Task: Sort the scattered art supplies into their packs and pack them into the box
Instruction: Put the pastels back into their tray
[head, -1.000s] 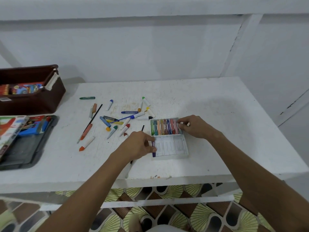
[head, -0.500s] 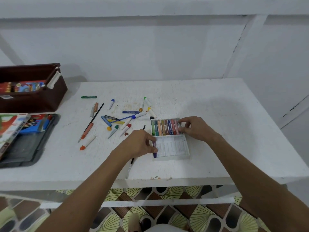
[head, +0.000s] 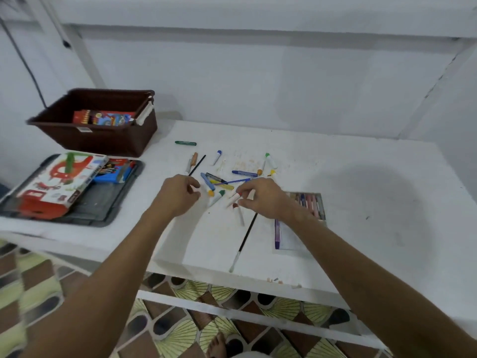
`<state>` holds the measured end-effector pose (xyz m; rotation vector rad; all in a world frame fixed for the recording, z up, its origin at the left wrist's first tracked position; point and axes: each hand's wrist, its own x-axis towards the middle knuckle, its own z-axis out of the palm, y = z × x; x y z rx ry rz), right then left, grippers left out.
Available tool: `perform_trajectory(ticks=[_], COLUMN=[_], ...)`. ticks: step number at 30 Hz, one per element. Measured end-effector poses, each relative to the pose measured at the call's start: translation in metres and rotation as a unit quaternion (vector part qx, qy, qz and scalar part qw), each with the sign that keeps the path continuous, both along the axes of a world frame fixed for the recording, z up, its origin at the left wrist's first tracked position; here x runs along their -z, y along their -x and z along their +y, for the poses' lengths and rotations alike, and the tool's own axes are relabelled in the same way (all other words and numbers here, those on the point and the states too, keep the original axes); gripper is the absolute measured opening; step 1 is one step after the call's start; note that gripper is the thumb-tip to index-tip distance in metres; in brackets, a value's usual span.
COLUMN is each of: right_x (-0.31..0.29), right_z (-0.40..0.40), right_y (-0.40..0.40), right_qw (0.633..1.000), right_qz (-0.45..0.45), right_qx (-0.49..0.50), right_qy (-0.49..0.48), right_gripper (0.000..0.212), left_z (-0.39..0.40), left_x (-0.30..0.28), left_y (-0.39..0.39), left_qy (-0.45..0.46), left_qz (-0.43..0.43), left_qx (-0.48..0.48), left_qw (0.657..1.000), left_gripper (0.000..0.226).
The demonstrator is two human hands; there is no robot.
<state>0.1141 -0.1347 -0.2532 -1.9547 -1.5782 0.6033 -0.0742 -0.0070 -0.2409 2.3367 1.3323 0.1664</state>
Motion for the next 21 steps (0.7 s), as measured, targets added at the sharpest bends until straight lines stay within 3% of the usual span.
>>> perform_trajectory(ticks=[5, 17, 21], right_x=[0.011, 0.037, 0.037], right_z=[0.038, 0.102, 0.124], right_y=[0.028, 0.033, 0.035], right_qw=[1.000, 0.995, 0.996], right_qz=[0.002, -0.054, -0.068], right_qx=[-0.027, 0.069, 0.052], right_qy=[0.005, 0.042, 0.035], right_gripper=[0.026, 0.026, 0.019], left_z=[0.036, 0.060, 0.061], left_x=[0.006, 0.024, 0.030], left_y=[0.043, 0.035, 0.031], left_qy=[0.017, 0.045, 0.037], left_qz=[0.021, 0.039, 0.047], left_qx=[-0.076, -0.043, -0.045], left_qw=[0.997, 0.997, 0.997], left_gripper=[0.025, 0.020, 0.023])
